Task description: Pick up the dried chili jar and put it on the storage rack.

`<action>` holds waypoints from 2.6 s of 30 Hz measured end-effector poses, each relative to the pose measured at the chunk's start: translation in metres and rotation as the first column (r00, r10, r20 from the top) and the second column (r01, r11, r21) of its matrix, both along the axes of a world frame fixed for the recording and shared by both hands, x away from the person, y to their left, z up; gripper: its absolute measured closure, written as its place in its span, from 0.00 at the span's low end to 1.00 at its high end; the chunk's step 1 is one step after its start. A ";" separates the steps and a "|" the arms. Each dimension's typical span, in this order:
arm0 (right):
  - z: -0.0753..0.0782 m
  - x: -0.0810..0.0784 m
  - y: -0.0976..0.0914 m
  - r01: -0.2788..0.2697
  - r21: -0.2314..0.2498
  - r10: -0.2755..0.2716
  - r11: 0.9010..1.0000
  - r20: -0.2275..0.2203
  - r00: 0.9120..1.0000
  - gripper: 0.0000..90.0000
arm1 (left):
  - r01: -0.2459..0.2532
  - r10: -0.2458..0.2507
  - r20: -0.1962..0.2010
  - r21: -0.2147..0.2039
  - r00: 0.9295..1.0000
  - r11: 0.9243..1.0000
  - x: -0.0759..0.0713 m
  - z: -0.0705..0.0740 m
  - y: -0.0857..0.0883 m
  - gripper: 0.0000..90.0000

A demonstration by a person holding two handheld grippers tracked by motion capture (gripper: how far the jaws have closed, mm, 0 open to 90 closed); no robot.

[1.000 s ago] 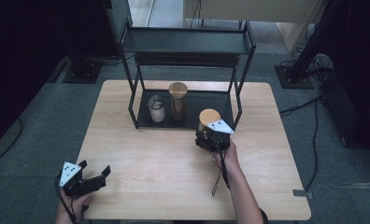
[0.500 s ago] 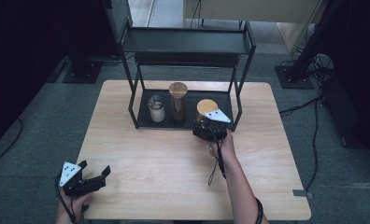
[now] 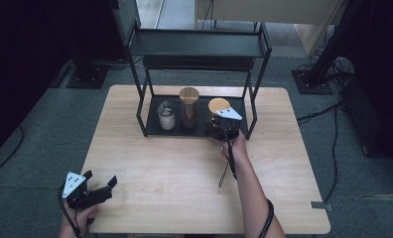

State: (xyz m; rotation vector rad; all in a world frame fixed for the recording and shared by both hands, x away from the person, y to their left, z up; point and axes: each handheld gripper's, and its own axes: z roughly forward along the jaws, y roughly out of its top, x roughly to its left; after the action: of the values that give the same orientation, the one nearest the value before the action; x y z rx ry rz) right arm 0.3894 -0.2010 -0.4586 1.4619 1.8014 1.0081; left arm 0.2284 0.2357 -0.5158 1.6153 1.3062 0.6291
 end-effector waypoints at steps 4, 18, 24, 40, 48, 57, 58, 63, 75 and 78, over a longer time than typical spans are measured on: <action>-0.005 0.008 0.001 0.003 -0.010 -0.003 1.000 -0.008 1.000 0.28 | -0.002 0.002 0.001 -0.003 1.000 1.000 0.000 0.000 0.000 0.01; -0.014 0.038 0.005 0.028 -0.015 -0.029 0.999 -0.032 0.999 0.28 | -0.002 0.002 0.000 -0.007 1.000 1.000 0.000 0.000 0.000 0.01; -0.017 0.044 0.009 0.031 -0.010 -0.031 0.999 -0.019 0.999 0.28 | 0.000 0.000 0.002 -0.006 1.000 1.000 0.000 0.000 0.000 0.01; -0.035 0.019 -0.005 -0.032 0.092 0.038 0.995 -0.061 0.997 0.00 | 0.000 0.000 0.003 0.005 1.000 1.000 0.000 0.000 0.000 0.01; -0.048 0.005 -0.011 -0.036 0.059 0.039 0.998 -0.053 0.998 0.00 | -0.001 0.001 0.003 0.006 1.000 1.000 -0.001 0.000 -0.001 0.01; -0.057 -0.009 -0.022 -0.031 0.005 0.031 1.000 -0.063 0.998 0.00 | -0.001 0.001 0.000 0.012 1.000 1.000 0.000 0.000 -0.001 0.01; -0.059 -0.010 -0.023 -0.027 -0.006 0.027 1.000 -0.067 0.997 0.00 | -0.002 0.002 0.000 0.012 1.000 1.000 0.000 0.000 -0.001 0.01; -0.059 -0.016 -0.024 -0.037 -0.071 0.033 0.997 -0.052 0.998 0.00 | -0.004 0.004 0.000 0.013 1.000 1.000 0.000 0.000 -0.001 0.01; -0.062 -0.033 -0.029 -0.053 -0.091 0.048 0.994 -0.052 0.997 0.00 | -0.002 0.002 0.000 0.018 1.000 1.000 0.000 0.000 -0.002 0.01; -0.063 -0.039 -0.027 -0.063 -0.110 0.058 0.992 -0.048 0.997 0.00 | -0.003 0.003 0.000 0.021 1.000 1.000 0.000 0.000 -0.002 0.01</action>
State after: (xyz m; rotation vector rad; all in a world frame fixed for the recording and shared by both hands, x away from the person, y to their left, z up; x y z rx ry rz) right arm 0.3505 -0.2284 -0.5214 1.3798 1.9123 0.8958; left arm 0.2283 0.2337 -0.5156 1.6304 1.3064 0.6467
